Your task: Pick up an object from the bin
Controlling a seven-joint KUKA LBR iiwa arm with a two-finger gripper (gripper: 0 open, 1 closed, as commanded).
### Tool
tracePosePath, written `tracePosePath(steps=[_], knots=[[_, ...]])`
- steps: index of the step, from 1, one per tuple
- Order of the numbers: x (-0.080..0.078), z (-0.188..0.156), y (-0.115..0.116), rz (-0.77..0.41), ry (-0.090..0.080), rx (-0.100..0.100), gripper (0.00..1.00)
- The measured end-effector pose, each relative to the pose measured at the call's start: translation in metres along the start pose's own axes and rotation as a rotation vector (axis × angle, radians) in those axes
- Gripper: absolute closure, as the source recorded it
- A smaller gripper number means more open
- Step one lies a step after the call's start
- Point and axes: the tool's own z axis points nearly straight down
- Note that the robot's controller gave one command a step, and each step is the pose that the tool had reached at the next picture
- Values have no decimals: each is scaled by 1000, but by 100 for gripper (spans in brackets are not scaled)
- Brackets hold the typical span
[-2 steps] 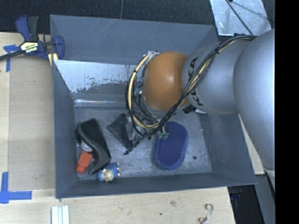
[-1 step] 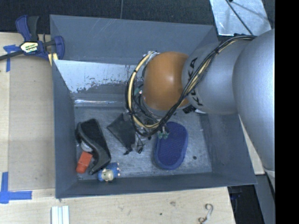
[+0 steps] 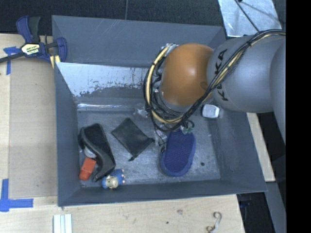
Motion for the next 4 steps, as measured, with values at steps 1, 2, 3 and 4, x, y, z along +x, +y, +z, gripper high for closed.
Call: tracePosePath(steps=[1,2,3,4], knots=[[11,52,5,-26,8,-3,0],[9,48,5,-25,1,-2,100],[9,48,3,-82,0,-1,100],[4,-69,-5,-115,-6,2,100]])
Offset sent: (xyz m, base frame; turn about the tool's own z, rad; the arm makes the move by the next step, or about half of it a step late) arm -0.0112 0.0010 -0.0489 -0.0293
